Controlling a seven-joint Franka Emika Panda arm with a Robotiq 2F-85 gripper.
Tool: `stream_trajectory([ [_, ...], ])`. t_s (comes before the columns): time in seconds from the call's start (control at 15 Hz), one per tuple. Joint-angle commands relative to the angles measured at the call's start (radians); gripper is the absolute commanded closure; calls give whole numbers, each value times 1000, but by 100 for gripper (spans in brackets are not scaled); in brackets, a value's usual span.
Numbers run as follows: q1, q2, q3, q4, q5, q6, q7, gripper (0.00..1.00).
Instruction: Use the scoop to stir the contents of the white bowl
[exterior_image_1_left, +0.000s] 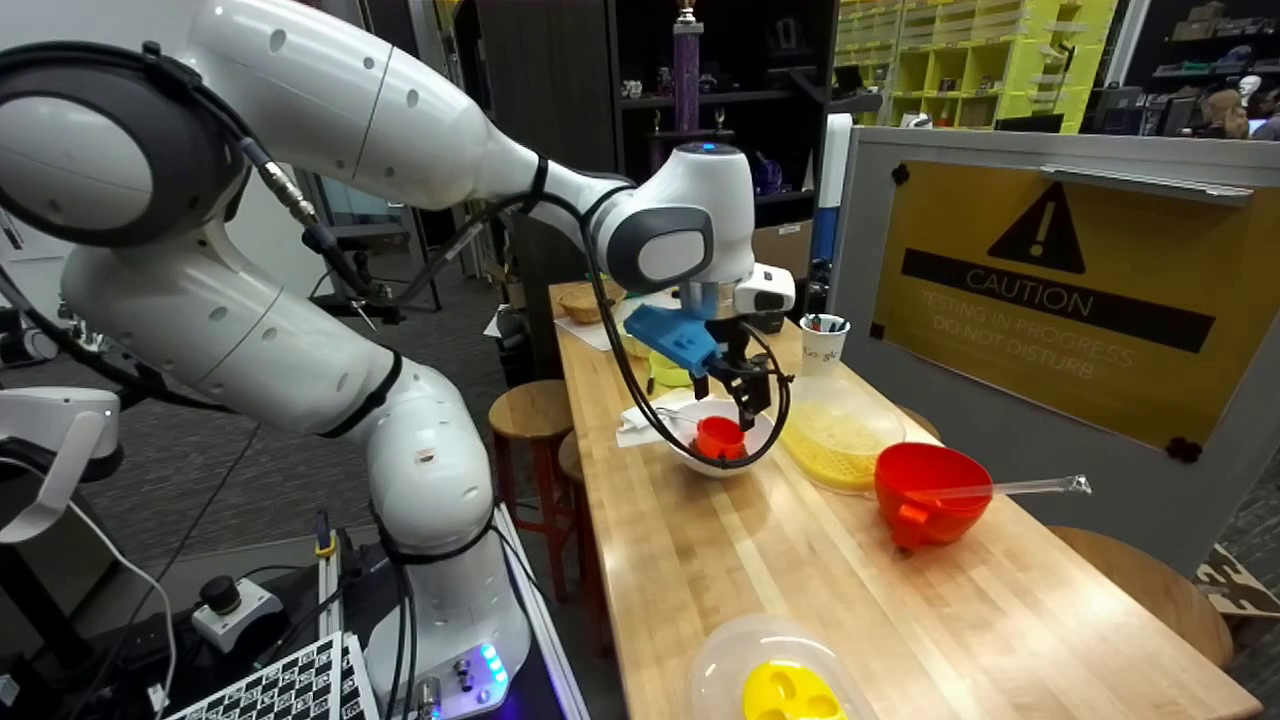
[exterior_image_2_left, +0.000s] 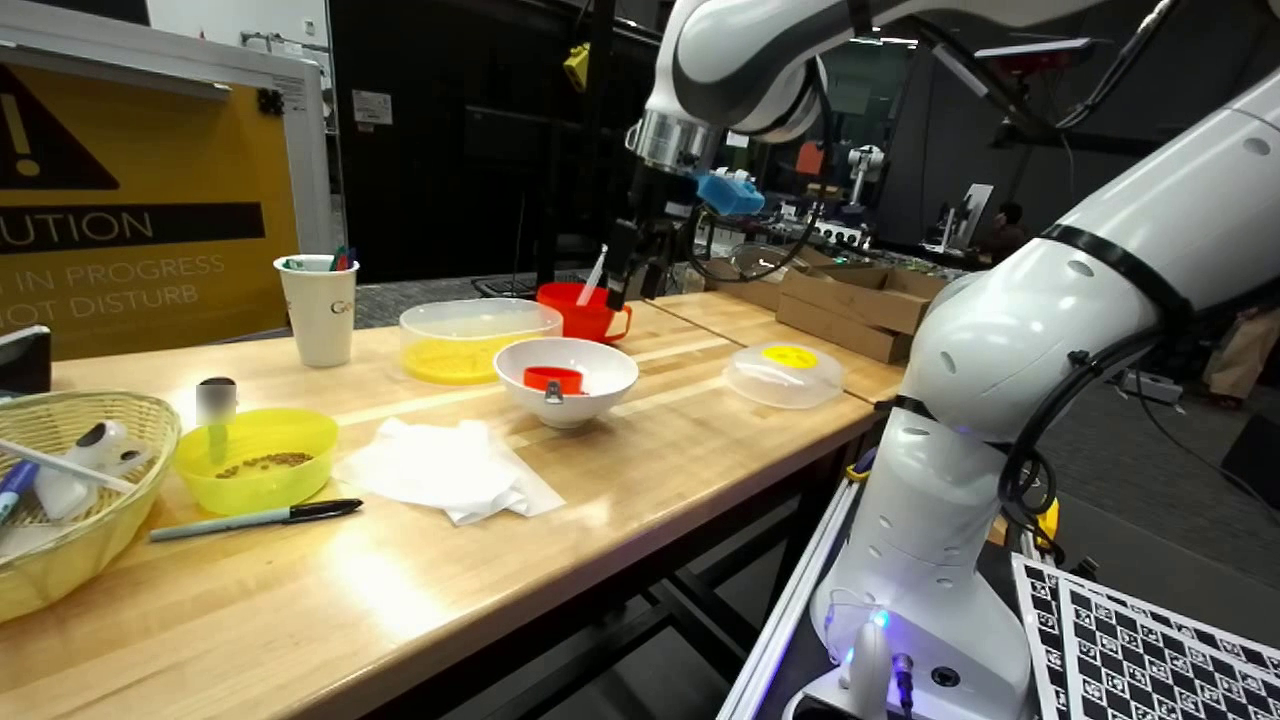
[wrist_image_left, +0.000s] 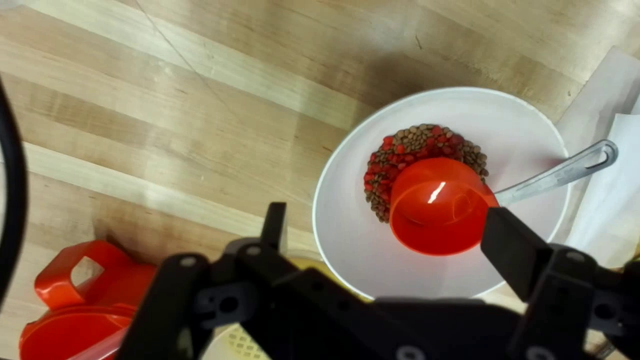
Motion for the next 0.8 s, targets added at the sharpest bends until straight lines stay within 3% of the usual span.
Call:
stream_trajectory([
  [0.0,-23,-36,17,-89,-51,73,13,0],
  [0.27,-35,5,22,-67,-119,106,11,0],
  [0.67,-22,-47,62,-45,-136,91,64,0],
  [0.73,-16,-91,79,-94,-130,85,87,0],
])
